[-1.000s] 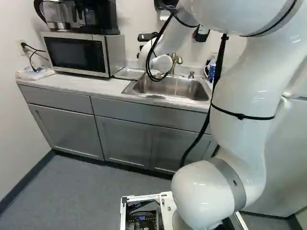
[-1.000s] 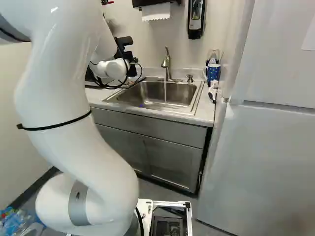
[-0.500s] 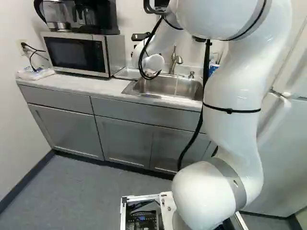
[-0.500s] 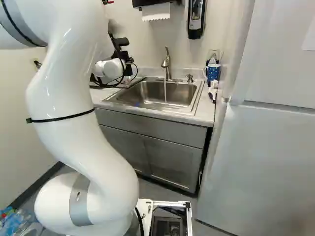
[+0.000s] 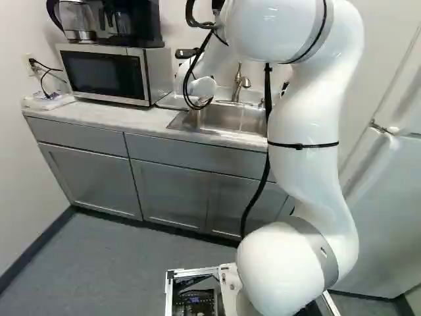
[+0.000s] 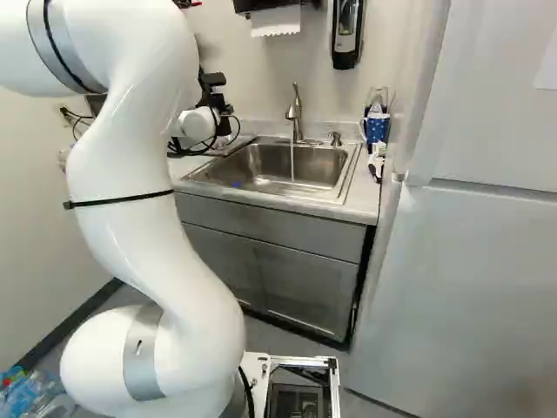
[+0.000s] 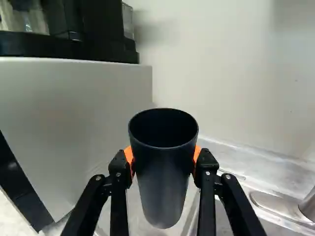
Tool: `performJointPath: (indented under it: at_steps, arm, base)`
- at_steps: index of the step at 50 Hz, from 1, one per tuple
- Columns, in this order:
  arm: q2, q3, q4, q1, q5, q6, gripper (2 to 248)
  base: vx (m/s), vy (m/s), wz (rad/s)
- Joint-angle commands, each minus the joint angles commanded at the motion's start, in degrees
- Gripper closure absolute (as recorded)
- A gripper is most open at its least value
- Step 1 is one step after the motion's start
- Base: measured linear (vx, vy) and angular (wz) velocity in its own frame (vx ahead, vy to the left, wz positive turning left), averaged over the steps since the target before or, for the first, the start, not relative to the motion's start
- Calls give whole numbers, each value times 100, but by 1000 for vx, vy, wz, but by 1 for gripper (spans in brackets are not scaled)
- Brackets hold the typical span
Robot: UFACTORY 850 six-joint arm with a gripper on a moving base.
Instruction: Rinse the cup and place it in the tray
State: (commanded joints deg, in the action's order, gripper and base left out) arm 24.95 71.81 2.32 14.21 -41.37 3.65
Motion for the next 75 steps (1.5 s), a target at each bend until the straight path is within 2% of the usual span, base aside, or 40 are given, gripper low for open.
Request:
performJointPath:
  at_steps: [38, 75]
  arm:
    - [1101, 927, 0, 203, 0, 0, 124]
    - [1175, 911, 0, 207, 0, 0, 124]
  base:
    - [0, 0, 0]
    - [0, 0, 0]
